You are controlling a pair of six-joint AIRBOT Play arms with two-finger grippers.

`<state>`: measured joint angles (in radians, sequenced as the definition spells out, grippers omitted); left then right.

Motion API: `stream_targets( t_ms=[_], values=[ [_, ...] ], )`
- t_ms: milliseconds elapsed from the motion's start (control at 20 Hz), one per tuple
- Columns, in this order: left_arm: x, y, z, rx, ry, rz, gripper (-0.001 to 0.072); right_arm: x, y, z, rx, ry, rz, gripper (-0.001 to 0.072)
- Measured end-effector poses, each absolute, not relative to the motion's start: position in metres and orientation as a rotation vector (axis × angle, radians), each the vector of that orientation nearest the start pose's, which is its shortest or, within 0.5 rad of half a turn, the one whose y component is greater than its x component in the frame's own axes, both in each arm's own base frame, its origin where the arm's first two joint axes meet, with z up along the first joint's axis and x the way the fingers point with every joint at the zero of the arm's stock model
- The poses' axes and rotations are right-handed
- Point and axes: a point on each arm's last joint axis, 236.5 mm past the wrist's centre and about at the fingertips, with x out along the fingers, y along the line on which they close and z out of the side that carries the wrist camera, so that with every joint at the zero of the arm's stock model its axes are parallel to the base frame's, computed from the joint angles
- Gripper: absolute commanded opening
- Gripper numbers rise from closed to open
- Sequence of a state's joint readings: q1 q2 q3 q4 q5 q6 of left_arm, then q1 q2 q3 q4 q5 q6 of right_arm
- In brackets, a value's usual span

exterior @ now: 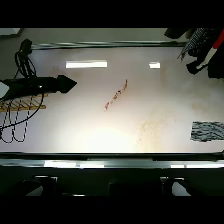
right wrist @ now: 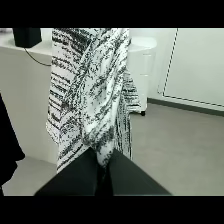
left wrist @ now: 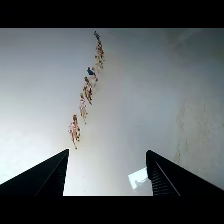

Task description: Fold the clothes and pants, and hang the long-sleeved shirts on hangers.

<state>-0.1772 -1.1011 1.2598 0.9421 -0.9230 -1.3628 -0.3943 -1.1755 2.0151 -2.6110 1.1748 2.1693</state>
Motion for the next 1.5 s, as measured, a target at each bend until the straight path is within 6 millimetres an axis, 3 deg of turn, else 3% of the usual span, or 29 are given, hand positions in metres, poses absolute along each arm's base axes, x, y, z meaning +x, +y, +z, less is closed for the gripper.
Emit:
stream_targets(
  t_ms=[250, 500, 750, 1050, 1100, 1150, 1200, 1250, 1500],
  values=[
    [0.403, -0.185, 0.187, -0.294, 0.729, -0.572, 0.0544, 0.226, -0.305, 0.499, -0.040, -0.041, -1.358, 0.0022],
    [0.403, -0.185, 0.186, -0.294, 0.730, -0.571, 0.0544, 0.193, -0.325, 0.507, -0.046, -0.089, -1.464, 0.0022],
    [0.403, -0.185, 0.186, -0.294, 0.730, -0.571, 0.0544, 0.170, -0.349, 0.486, 0.062, -0.060, -1.504, 0.0023],
    [0.403, -0.184, 0.186, -0.292, 0.731, -0.570, 0.0546, 0.162, -0.355, 0.468, 0.117, 0.009, -1.514, 0.0039],
    [0.403, -0.184, 0.185, -0.292, 0.732, -0.569, 0.0547, 0.161, -0.354, 0.466, 0.124, 0.017, -1.514, 0.0189],
    [0.403, -0.184, 0.186, -0.292, 0.731, -0.569, 0.0548, 0.158, -0.352, 0.463, 0.144, 0.025, -1.515, 0.0433],
    [0.403, -0.184, 0.186, -0.292, 0.731, -0.569, 0.0548, 0.156, -0.350, 0.465, 0.143, 0.021, -1.512, 0.0634],
    [0.403, -0.184, 0.186, -0.292, 0.731, -0.569, 0.0548, 0.151, -0.346, 0.469, 0.143, 0.010, -1.511, 0.0669],
    [0.403, -0.181, 0.191, -0.335, 0.731, -0.547, 0.0548, 0.115, -0.311, 0.513, 0.107, -0.127, -1.476, 0.0653]
  ],
)
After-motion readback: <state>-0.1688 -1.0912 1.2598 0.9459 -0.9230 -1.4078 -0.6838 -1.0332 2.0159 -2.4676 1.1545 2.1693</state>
